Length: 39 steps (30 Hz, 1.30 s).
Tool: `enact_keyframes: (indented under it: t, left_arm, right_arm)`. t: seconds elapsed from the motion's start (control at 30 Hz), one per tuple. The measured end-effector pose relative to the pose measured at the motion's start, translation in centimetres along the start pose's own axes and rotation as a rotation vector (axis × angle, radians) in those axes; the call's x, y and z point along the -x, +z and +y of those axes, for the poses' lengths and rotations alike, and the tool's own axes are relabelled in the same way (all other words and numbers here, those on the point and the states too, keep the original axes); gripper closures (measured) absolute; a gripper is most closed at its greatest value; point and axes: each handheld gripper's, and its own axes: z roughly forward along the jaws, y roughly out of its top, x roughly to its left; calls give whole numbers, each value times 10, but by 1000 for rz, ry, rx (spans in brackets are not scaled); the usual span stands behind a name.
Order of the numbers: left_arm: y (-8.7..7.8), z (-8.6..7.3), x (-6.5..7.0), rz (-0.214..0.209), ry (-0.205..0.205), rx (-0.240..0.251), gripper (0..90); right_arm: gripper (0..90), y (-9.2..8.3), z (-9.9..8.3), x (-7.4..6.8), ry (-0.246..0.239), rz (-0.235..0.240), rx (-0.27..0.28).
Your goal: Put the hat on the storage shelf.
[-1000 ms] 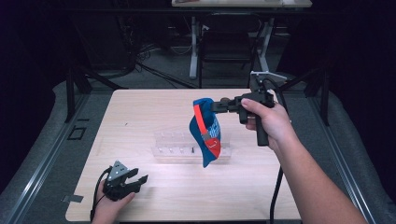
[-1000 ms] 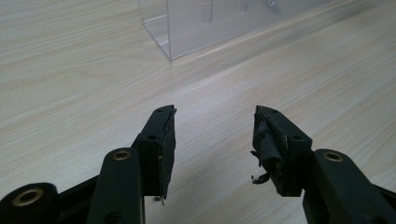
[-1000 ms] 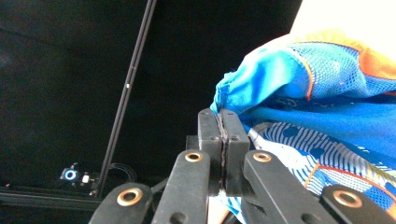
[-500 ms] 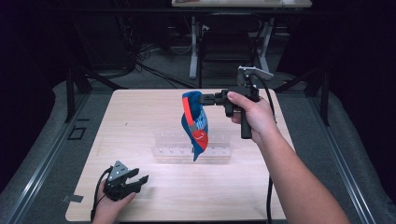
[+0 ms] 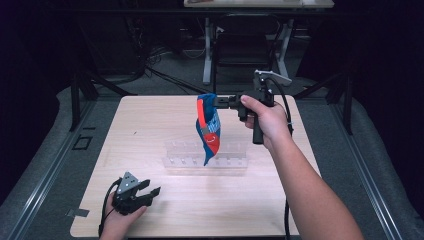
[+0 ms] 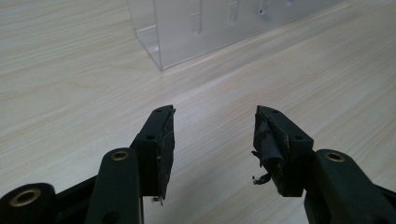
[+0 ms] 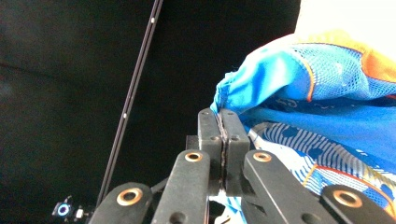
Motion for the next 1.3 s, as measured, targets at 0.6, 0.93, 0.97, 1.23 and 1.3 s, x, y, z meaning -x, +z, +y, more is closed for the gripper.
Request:
enact_keyframes:
  t: [0.6, 0.93, 0.97, 1.23, 1.3]
  left_arm:
    - [25, 61, 48, -68, 111, 112, 492]
    - [44, 83, 70, -91, 119, 154, 519]
    - [46, 85, 71, -93, 118, 156, 524]
    - [53, 93, 80, -72, 133, 167, 583]
    - [54, 95, 82, -59, 130, 169, 614]
  right_arm:
    - [898, 6, 0, 10, 16, -3, 23]
    - [897, 12, 0, 13, 18, 8, 26]
    - [897, 13, 0, 14, 19, 9, 25]
    - [897, 17, -2, 20, 20, 5, 26]
    - [897, 17, -2, 20, 19, 4, 17]
